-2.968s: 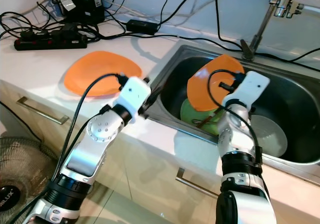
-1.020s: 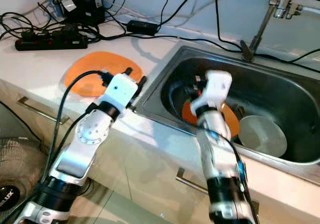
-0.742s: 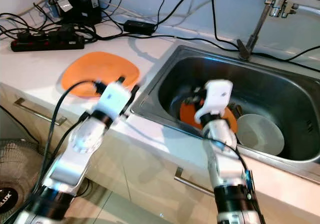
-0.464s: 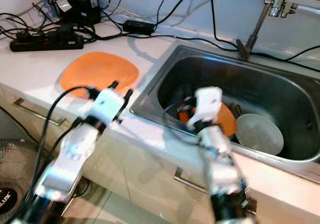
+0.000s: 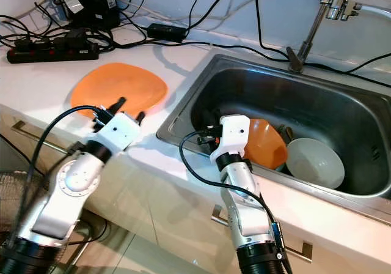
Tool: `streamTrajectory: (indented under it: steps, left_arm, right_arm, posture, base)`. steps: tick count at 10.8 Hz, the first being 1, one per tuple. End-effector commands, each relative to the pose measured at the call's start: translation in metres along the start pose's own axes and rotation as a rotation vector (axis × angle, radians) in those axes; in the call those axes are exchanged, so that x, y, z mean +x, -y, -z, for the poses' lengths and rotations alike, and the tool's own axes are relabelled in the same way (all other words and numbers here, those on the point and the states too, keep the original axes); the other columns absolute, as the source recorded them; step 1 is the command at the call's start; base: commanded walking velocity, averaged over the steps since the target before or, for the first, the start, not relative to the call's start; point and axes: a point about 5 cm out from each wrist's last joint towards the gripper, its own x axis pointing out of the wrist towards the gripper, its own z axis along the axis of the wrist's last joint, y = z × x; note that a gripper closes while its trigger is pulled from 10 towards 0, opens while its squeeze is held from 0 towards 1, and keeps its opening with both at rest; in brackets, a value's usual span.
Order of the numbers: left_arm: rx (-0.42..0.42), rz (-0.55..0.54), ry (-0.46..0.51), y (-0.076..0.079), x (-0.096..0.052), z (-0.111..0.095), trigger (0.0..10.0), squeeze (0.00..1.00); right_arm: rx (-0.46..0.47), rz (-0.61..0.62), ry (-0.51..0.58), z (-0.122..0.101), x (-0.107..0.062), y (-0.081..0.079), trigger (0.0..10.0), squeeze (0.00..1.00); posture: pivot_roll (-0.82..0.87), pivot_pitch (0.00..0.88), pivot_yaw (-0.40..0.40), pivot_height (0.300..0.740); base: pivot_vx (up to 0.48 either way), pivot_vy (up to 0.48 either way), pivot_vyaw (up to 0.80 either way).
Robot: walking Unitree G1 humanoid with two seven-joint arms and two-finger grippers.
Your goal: Kitchen organization
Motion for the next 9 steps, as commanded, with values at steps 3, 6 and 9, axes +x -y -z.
streamTrajectory:
  steps: [3,6,9]
  left_arm:
    - [0.256,0.051,-0.069,-0.02,0.003,0.006,10.0,0.0]
    - [0.318,0.206,-0.1,-0.023,0.002,0.014,10.0,0.0]
    - [0.342,0.25,-0.151,-0.014,0.0,0.021,10.0,0.0]
  right_arm:
    - [0.003,-0.003,-0.02,0.003,-0.002,-0.006,10.0,0.0]
    - [0.01,-0.001,-0.015,0.001,0.002,-0.008,10.0,0.0]
    - [0.018,0.005,-0.017,0.001,0.002,-0.009,10.0,0.0]
  posture:
    - [0.13,0.089,-0.016,0.74]
    - [0.13,0.088,-0.014,0.74]
    - [0.13,0.084,-0.013,0.74]
  base:
    - [0.0,0.0,0.0]
    - [0.0,0.0,0.0]
    - [0.0,0.0,0.0]
